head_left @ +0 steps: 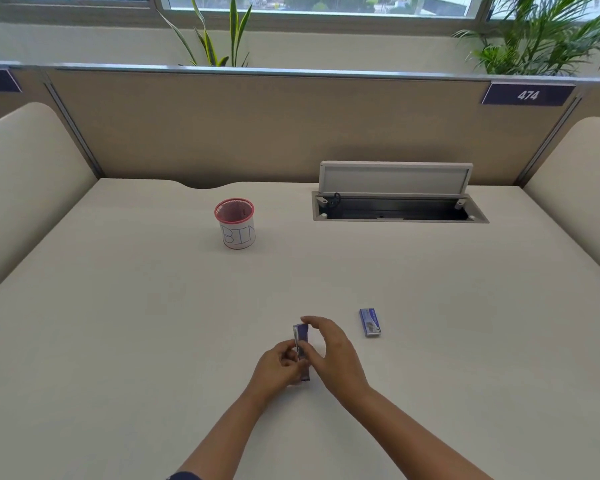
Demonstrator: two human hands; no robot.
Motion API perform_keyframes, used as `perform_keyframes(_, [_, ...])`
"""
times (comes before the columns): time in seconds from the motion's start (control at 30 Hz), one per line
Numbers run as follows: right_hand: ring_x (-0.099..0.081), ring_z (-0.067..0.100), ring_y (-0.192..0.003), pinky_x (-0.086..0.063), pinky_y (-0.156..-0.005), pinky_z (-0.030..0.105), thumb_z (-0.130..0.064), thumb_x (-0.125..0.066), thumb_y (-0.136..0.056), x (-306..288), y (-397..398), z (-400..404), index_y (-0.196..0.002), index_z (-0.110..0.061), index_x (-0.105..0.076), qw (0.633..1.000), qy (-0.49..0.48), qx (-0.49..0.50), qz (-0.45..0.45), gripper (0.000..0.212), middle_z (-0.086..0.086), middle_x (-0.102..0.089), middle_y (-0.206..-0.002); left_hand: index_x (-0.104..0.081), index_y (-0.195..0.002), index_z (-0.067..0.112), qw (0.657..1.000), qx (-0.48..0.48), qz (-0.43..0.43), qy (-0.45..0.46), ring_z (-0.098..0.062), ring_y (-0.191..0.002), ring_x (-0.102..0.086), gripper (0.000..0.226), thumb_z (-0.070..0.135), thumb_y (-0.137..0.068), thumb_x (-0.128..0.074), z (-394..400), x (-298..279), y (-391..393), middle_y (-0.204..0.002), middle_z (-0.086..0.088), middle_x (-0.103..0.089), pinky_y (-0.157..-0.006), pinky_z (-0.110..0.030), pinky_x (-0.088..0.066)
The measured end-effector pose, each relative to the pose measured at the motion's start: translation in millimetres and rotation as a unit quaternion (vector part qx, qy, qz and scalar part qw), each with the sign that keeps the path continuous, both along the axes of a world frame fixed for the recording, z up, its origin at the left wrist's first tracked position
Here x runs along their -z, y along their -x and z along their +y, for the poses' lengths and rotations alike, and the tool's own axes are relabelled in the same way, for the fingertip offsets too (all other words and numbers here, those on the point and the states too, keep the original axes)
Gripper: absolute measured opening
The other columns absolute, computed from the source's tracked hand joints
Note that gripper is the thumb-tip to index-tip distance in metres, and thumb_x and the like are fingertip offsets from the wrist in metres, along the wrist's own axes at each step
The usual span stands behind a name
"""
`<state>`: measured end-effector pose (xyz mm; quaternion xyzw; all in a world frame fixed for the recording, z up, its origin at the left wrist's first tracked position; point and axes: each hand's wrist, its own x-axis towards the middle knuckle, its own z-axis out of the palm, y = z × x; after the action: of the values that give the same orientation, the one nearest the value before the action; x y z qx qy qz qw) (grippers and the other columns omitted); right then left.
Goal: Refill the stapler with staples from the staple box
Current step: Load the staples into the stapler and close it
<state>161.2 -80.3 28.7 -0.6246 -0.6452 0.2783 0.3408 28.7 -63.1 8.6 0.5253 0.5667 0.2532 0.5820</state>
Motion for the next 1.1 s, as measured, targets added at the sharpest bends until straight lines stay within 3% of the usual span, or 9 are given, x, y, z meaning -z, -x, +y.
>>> perform_keyframes(0.1, [-0.054, 0.000, -0.105, -0.040, -0.080, 0.008, -0.032, -0.055, -0.091, 4.6, -4.5, -1.4, -0.122, -0.028, -0.047, 0.988, 0.076, 0.051, 0.128, 0.033, -0.015, -0.054, -0.118, -0.057, -0.106, 0.018, 1.000, -0.004, -0.006, 0.008, -0.020, -0.081, -0.061, 0.026, 0.018, -0.083, -0.067, 0.4, 0.3, 0.4, -0.084, -0.006, -0.055, -0.075, -0.032, -0.058])
perform_keyframes(0.2, [-0.064, 0.012, -0.081, -0.050, -0.067, 0.017, -0.036, -0.046, -0.095, 9.3, -9.3, 0.4, -0.110, -0.021, -0.051, 0.949, 0.172, 0.105, 0.241, 0.023, 0.003, -0.062, -0.103, -0.059, -0.101, 0.018, 1.000, -0.011, -0.015, 0.005, -0.020, -0.079, -0.061, 0.023, 0.018, -0.080, -0.070, 0.9, 3.2, 1.1, -0.085, -0.006, -0.055, -0.075, -0.035, -0.058])
perform_keyframes(0.3, [-0.065, 0.017, -0.063, -0.054, -0.057, 0.026, -0.037, -0.042, -0.096, 13.6, -17.0, -0.6, -0.103, -0.006, -0.057, 0.910, 0.223, 0.124, 0.327, 0.036, 0.011, -0.065, -0.082, -0.060, -0.098, 0.018, 1.000, -0.017, -0.012, 0.001, -0.017, -0.077, -0.062, 0.022, 0.019, -0.079, -0.071, 2.0, 8.1, 1.6, -0.086, -0.006, -0.058, -0.075, -0.036, -0.057])
perform_keyframes(0.4, [-0.064, 0.014, -0.058, -0.054, -0.056, 0.024, -0.034, -0.050, -0.093, 17.9, -21.8, -0.7, -0.103, -0.002, -0.059, 0.914, 0.226, 0.099, 0.322, 0.035, 0.010, -0.065, -0.077, -0.060, -0.094, 0.021, 1.000, -0.028, -0.006, -0.008, -0.020, -0.081, -0.064, 0.022, 0.023, -0.077, -0.073, 1.2, 10.6, 0.4, -0.088, -0.006, -0.061, -0.079, -0.040, -0.057])
perform_keyframes(0.5, [-0.064, 0.009, -0.066, -0.056, -0.064, 0.022, -0.035, -0.057, -0.089, 15.5, -20.7, 2.9, -0.108, -0.008, -0.058, 0.918, 0.256, 0.049, 0.300, 0.033, 0.008, -0.067, -0.088, -0.060, -0.091, 0.021, 0.999, -0.039, 0.002, -0.017, -0.023, -0.081, -0.065, 0.031, 0.037, -0.068, -0.076, -1.0, 9.7, -1.7, -0.084, -0.005, -0.063, -0.079, -0.043, -0.057])
perform_keyframes(0.67, [-0.070, 0.009, -0.083, -0.056, -0.073, 0.023, -0.047, -0.060, -0.084, 9.3, -21.5, 6.9, -0.105, -0.018, -0.063, 0.909, 0.293, 0.015, 0.296, 0.037, -0.001, -0.072, -0.094, -0.061, -0.094, 0.015, 0.999, -0.043, 0.009, -0.022, -0.023, -0.082, -0.067, 0.023, 0.026, -0.078, -0.073, -0.8, 10.2, -2.5, -0.083, -0.005, -0.063, -0.072, -0.036, -0.059])
perform_keyframes(0.8, [-0.070, 0.008, -0.081, -0.056, -0.071, 0.023, -0.052, -0.063, -0.079, 7.4, -20.8, 8.9, -0.104, -0.018, -0.064, 0.908, 0.302, 0.012, 0.291, 0.043, -0.002, -0.072, -0.090, -0.062, -0.088, 0.016, 0.999, -0.035, 0.019, -0.021, -0.025, -0.083, -0.068, 0.023, 0.030, -0.075, -0.074, 0.4, 8.3, -0.7, -0.085, -0.008, -0.066, -0.076, -0.036, -0.058])
perform_keyframes(0.9, [-0.069, 0.003, -0.075, -0.055, -0.071, 0.022, -0.051, -0.062, -0.081, 2.7, -20.0, 9.7, -0.099, -0.021, -0.066, 0.906, 0.312, 0.001, 0.284, 0.035, -0.006, -0.072, -0.085, -0.063, -0.091, 0.010, 0.999, -0.027, 0.012, -0.011, -0.029, -0.085, -0.068, 0.026, 0.029, -0.076, -0.074, 2.5, 7.7, 1.2, -0.088, -0.014, -0.067, -0.078, -0.039, -0.058])
perform_keyframes(1.1, [-0.067, 0.002, -0.082, -0.054, -0.077, 0.020, -0.050, -0.059, -0.084, -1.5, -18.4, 8.1, -0.107, -0.018, -0.066, 0.911, 0.313, -0.023, 0.269, 0.041, -0.007, -0.071, -0.090, -0.063, -0.094, 0.004, 0.999, -0.023, 0.025, -0.012, -0.021, -0.076, -0.067, 0.029, 0.029, -0.079, -0.070, 4.1, 6.1, 1.1, -0.079, -0.007, -0.066, -0.078, -0.040, -0.057])
